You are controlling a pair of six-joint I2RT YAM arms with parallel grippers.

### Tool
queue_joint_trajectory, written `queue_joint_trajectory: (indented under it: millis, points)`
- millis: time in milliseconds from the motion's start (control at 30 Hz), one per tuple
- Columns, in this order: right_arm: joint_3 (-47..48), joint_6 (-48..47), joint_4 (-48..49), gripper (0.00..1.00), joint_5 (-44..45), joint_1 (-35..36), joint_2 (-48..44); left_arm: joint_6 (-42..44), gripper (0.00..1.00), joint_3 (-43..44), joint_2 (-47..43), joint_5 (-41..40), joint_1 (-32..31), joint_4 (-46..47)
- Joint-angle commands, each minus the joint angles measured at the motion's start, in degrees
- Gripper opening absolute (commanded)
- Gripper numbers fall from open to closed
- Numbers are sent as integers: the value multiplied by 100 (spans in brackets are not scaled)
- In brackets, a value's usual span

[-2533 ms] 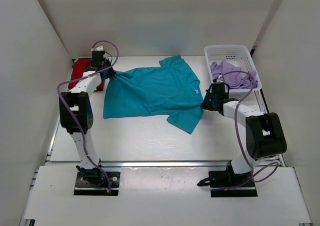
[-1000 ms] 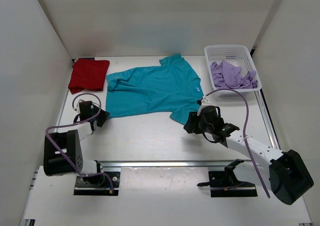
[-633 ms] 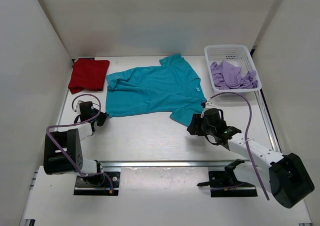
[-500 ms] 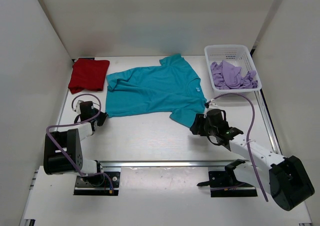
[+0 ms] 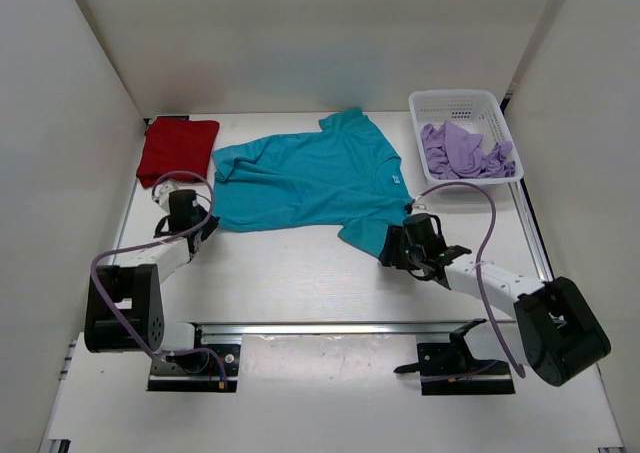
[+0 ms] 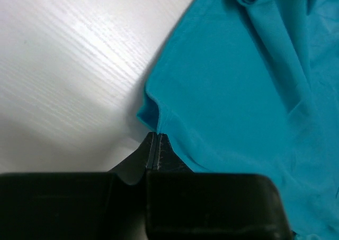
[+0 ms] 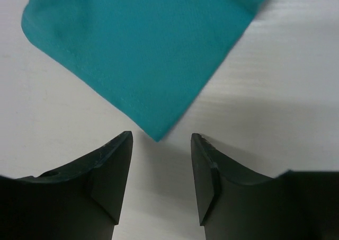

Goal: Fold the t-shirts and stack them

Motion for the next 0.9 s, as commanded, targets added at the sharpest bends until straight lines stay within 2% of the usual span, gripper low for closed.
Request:
queue_joint_trajectory:
  millis: [0, 100, 200, 233, 300, 500, 567, 633, 700, 767, 867]
  points:
    - [105, 188, 251, 47, 103, 6, 277, 517, 0, 299, -348, -609, -440, -236]
    - [201, 145, 235, 42, 138, -54, 541, 711, 0, 421, -383, -837, -791, -332]
    - [219, 118, 146, 32, 76, -90, 664, 843, 0, 413, -462, -1285, -1082, -420]
    - [158, 92, 137, 32, 155, -11, 664, 869, 0, 405, -515, -1374, -1109, -421]
    - [175, 118, 85, 28, 269, 86, 717, 878, 0, 282, -577, -1427, -1180, -412]
    - [333, 13, -73, 3, 367, 25, 954, 886, 0, -87, -1059, -1226, -1128, -245]
    - [438, -49, -170, 0, 498, 42, 814, 1026, 0, -123, -1138, -1138, -1179, -385]
    - [527, -23, -327, 0, 577, 103, 499, 1097, 0, 52, -1244, -902, -1258, -421]
    - [701, -101, -617, 0, 647, 191, 87, 1343, 0, 395, -1262, -690, -1460, -1076]
    - [973, -153, -1318, 0, 1041, 270, -459, 1755, 0, 1183, -1245, -680, -2021, -1603]
    - [1727, -355, -2215, 0, 1524, 341, -1582, 2116, 0, 2045, -1428, -471, -2235, -2395]
